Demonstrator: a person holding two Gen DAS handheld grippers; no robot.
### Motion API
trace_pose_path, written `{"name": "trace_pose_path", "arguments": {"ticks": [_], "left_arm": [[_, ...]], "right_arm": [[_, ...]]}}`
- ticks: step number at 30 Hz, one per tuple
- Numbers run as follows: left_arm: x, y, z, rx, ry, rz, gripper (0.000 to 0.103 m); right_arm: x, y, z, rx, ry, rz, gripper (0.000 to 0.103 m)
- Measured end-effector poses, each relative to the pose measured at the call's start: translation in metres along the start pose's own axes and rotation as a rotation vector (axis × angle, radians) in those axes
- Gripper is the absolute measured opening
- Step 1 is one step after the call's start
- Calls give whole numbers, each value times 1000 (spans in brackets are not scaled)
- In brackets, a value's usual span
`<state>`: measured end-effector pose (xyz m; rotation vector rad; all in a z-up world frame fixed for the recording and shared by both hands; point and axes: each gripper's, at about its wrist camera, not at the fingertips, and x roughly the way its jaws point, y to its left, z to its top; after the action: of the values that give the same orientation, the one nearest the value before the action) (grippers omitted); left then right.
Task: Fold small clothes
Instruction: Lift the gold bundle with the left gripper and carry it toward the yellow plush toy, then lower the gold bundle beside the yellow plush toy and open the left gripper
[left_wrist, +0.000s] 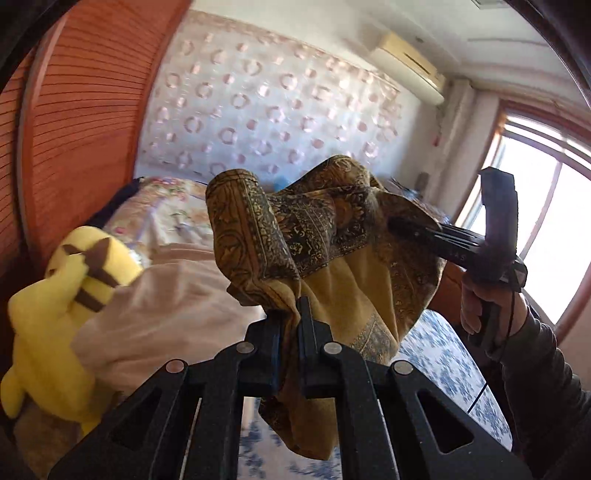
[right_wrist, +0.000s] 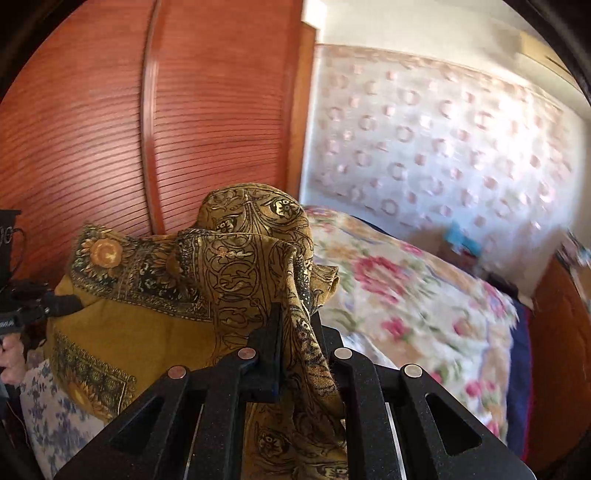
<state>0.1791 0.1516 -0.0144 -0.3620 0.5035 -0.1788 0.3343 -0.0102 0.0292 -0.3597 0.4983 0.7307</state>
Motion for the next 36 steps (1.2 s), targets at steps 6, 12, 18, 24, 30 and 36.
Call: {"name": "trace_pose_path", "arguments": {"ticks": [6, 12, 18, 24, 30, 36], "left_arm": [[-12, 49, -19, -92, -39, 80, 8], [1, 84, -41, -165, 16, 113, 8], [3, 90, -56, -174, 32, 164, 8], [-2, 94, -65, -166, 43, 209, 8], [-6, 90, -68, -166, 53, 237, 8], [-12, 83, -68, -134, 56, 270, 17]], "right_arm": [[96, 9, 36, -94, 52, 61, 11], [163, 22, 66, -130, 99, 94, 11], [201, 34, 69, -134, 162, 64, 27], [195, 20, 70, -34, 121, 28, 47], [181, 9, 36, 15, 151, 106, 47], [214, 0, 15, 51, 240, 97, 51]]}}
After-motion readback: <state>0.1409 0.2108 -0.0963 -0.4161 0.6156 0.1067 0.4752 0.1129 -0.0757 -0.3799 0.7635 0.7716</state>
